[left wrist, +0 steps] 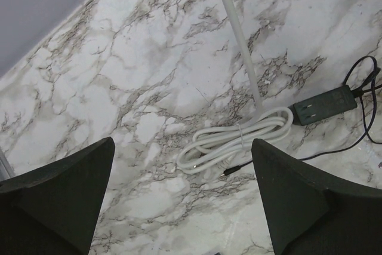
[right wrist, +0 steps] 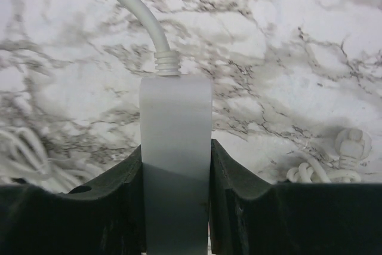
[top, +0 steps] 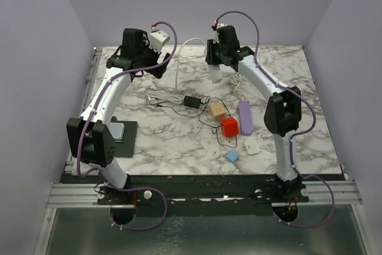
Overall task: Insert the plug
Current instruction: Pick up the socket from the center of the board.
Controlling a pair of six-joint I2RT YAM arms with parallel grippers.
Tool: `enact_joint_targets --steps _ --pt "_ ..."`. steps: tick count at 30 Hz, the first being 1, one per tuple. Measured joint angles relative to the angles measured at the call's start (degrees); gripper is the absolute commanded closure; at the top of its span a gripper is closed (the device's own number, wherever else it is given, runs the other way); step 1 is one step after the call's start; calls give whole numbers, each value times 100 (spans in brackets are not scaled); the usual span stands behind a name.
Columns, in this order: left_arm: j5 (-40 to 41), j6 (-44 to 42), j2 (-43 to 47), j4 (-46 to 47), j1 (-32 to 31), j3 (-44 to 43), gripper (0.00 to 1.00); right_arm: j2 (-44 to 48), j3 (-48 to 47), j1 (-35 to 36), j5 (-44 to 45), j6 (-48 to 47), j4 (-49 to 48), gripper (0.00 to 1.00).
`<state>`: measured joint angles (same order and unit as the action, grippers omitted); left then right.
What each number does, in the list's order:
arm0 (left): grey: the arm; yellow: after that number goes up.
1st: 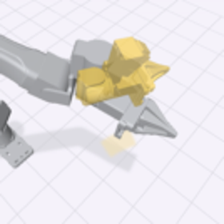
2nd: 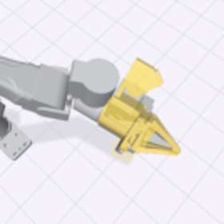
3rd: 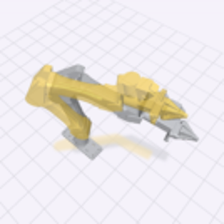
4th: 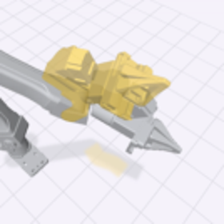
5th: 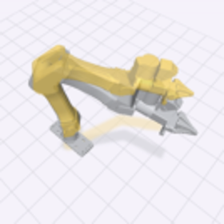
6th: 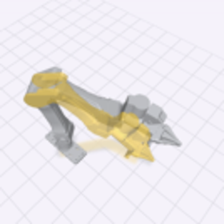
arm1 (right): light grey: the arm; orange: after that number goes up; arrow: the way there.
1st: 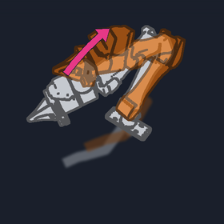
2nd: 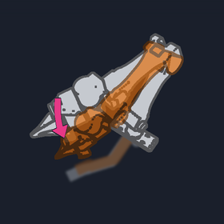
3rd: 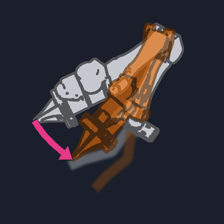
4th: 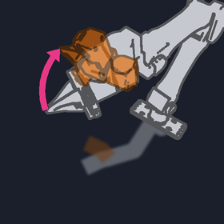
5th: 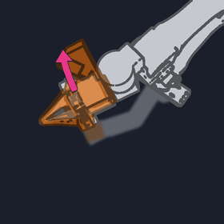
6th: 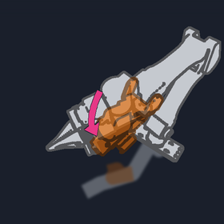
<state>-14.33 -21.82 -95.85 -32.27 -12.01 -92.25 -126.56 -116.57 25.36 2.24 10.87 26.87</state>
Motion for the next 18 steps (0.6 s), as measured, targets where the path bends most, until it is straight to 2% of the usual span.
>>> enact_joint_targets --steps 5,12,18 --pt "-2 61 223 20 0 28 1 769 -76 4 -503 17 4 100" --pt "-22 210 540 131 0 90 1 1384 -894 2 -1060 111 63 99" --pt "-52 476 702 249 0 74 1 2037 -791 11 -1681 -20 -79 99"
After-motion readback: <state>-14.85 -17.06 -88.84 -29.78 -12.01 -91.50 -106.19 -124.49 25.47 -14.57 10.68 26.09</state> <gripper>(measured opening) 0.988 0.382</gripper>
